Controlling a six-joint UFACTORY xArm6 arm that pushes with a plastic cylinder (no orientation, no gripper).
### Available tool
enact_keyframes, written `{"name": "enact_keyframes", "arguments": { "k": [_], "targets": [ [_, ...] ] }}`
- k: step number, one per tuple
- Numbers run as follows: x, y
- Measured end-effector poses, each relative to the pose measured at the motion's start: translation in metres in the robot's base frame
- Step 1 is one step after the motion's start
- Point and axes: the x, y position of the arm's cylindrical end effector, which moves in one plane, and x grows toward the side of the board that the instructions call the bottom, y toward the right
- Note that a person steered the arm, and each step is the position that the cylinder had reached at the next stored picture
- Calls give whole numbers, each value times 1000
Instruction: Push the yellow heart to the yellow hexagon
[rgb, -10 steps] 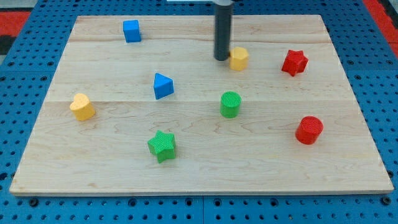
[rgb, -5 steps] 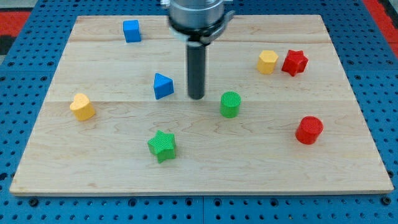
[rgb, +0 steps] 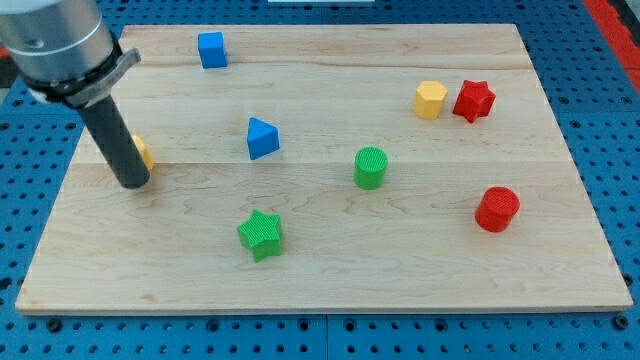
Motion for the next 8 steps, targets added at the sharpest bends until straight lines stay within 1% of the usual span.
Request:
{"name": "enact_keyframes", "arguments": {
  "k": [1, 2, 3, 4, 5, 6, 7, 8],
  "targets": [
    [-21, 0],
    [-20, -32],
    [-31, -37],
    [-57, 1],
    [-83, 11],
    [-86, -2],
    [-100, 8],
    [-123, 33]
  ]
}}
